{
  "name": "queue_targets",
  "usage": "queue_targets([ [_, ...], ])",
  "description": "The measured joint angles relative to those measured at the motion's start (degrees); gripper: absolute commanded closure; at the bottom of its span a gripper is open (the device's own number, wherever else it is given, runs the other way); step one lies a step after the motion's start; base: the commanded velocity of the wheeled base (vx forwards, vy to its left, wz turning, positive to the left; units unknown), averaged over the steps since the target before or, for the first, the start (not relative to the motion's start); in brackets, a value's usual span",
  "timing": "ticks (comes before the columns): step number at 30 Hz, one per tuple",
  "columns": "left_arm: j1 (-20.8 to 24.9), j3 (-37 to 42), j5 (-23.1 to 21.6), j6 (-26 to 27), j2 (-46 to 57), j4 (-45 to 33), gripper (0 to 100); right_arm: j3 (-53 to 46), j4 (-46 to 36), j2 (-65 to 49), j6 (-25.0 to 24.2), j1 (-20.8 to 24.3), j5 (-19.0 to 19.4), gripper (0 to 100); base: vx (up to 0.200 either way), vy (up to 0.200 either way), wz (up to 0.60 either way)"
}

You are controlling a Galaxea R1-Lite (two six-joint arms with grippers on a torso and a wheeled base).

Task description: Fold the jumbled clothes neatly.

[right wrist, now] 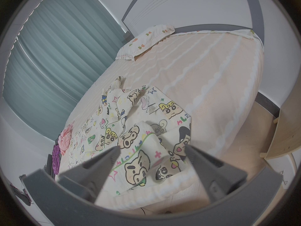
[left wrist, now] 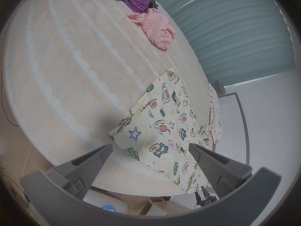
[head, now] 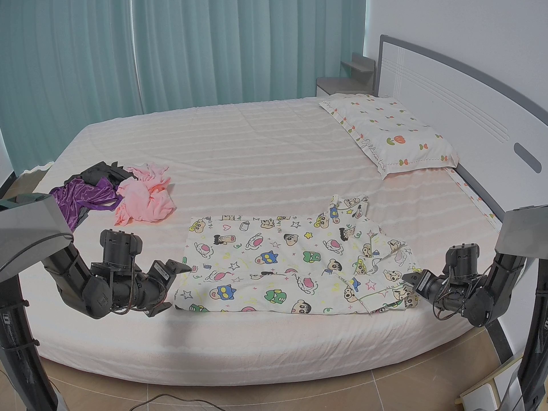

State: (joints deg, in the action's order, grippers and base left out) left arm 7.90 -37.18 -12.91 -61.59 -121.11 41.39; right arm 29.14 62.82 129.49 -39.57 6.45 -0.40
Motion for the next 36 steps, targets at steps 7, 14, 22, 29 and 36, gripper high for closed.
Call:
queue_targets([
  [7, 0.0, 0.0, 0.0, 0.0, 0.0, 0.0, 0, 1.4, 0.0, 1.2, 0.5, 0.3, 0.3, 100, 0.000, 0.000, 0.00],
  [14, 0.0, 0.0, 0.0, 0.0, 0.0, 0.0, 0, 0.3, 0.1, 0.8, 0.5, 0.4, 0.0, 100, 0.000, 0.000, 0.00],
  [22, 0.0, 0.0, 0.0, 0.0, 0.0, 0.0, 0, -3.4, 0.1, -2.8, 0.4, 2.3, -0.5, 100, 0.000, 0.000, 0.00],
  [29, 0.0, 0.0, 0.0, 0.0, 0.0, 0.0, 0, -4.9, 0.1, -4.9, 0.3, 3.9, -3.0, 100, 0.000, 0.000, 0.00],
  [36, 0.0, 0.0, 0.0, 0.1, 0.0, 0.0, 0, -5.8, 0.0, -4.3, 0.4, 3.9, -3.0, 0, 0.000, 0.000, 0.00],
])
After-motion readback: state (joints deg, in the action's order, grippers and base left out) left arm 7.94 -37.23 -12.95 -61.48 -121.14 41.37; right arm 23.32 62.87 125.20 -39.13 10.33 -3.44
